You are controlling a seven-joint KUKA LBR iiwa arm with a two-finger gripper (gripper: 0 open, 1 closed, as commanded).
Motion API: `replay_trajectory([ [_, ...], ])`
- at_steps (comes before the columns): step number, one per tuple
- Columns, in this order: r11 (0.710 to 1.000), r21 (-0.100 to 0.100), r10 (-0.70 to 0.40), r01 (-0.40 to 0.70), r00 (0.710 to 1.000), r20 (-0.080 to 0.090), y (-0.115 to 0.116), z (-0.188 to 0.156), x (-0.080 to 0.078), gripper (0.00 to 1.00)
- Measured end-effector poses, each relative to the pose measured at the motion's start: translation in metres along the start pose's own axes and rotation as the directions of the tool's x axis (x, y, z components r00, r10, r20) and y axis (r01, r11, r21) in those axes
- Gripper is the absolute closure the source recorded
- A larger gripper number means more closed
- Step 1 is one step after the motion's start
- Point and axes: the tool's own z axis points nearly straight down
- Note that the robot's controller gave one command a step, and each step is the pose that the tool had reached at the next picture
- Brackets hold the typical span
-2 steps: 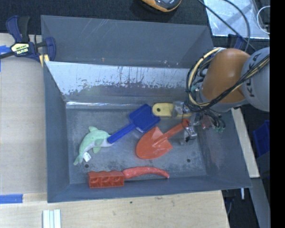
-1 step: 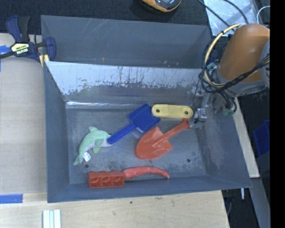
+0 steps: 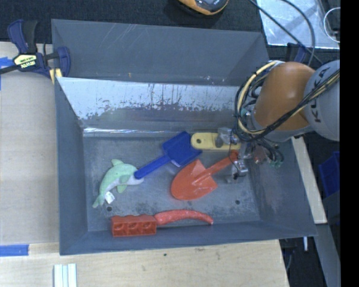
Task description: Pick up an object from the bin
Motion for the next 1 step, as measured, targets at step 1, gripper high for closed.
replay_trajectory([
  [1,0.996,0.006,0.089,-0.09,0.996,0.02,-0.012,0.0033,-0.0164,0.0],
])
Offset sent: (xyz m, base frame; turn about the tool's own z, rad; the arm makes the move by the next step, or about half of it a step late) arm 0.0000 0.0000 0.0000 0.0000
